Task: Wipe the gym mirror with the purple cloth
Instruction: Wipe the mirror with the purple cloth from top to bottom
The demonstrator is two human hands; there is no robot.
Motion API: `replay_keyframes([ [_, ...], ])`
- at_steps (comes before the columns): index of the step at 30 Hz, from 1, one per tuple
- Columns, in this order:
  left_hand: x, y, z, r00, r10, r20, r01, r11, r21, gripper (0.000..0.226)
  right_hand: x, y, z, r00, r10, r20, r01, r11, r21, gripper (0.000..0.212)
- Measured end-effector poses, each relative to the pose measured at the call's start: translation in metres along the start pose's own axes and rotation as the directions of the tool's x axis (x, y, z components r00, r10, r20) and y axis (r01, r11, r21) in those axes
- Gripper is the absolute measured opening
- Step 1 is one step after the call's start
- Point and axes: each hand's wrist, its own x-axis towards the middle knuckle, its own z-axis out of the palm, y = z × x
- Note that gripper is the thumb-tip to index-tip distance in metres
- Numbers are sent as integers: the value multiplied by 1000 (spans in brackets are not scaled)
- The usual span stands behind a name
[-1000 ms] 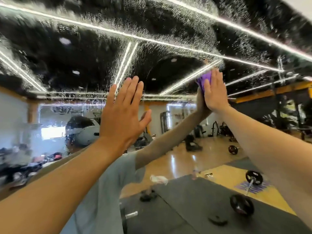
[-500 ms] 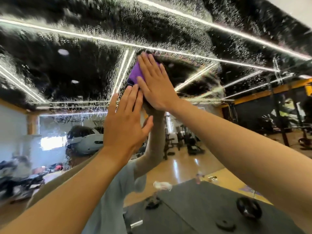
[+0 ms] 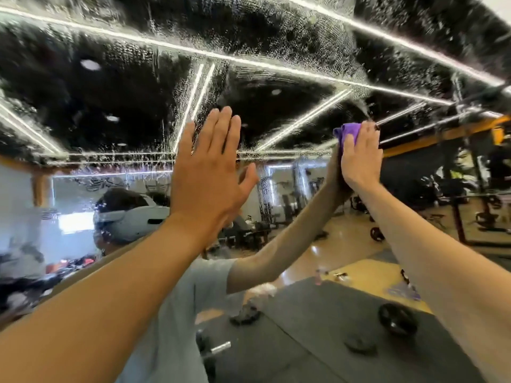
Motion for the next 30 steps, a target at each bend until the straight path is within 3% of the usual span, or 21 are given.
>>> replay_keyframes([
  [3,0,1,0,1000,-2,3,2,1000,4,79,-43,-45,6,978,-204,40,204,979,5,66],
  [6,1,1,-2,1000,3,-3,-3,1000,11,79,-89,-85,14,876,-477,68,477,879,6,68],
  [9,0,1,-3,1000,-4,-1,4,1000,-14,77,-92,-73,12,795,-602,76,601,798,40,66],
  [11,0,2,-3,1000,-5,6,5,1000,-19,78,-74,-39,8,849,-527,48,526,850,35,65],
  [14,-2,2,-3,1000,-2,14,2,1000,-25,79,-60,25,1,984,-171,43,167,983,80,72],
  [16,-2,2,-3,1000,-7,5,7,1000,-23,79,-67,59,-2,996,-29,80,21,994,105,71],
  [20,-1,4,-3,1000,-3,-12,2,999,-34,78,-106,58,0,994,56,94,-62,996,62,77],
  [22,-2,4,-3,1000,-7,-26,6,999,-38,77,-139,28,3,973,-169,159,164,986,43,75],
  [24,-2,4,-3,999,-1,-35,0,999,-43,75,-171,1,7,836,-504,214,502,862,71,72],
  [27,-1,2,-2,999,10,-38,-11,999,-39,75,-172,-11,5,661,-724,195,721,686,102,71],
  [28,-1,2,-2,999,10,-32,-12,999,-42,75,-159,-7,5,649,-738,187,736,671,91,71],
  [29,-1,2,-2,1000,7,-27,-9,999,-44,76,-143,0,8,685,-709,169,710,701,67,70],
  [30,-1,3,-2,1000,4,-23,-5,999,-45,76,-125,11,10,771,-623,129,623,781,45,70],
])
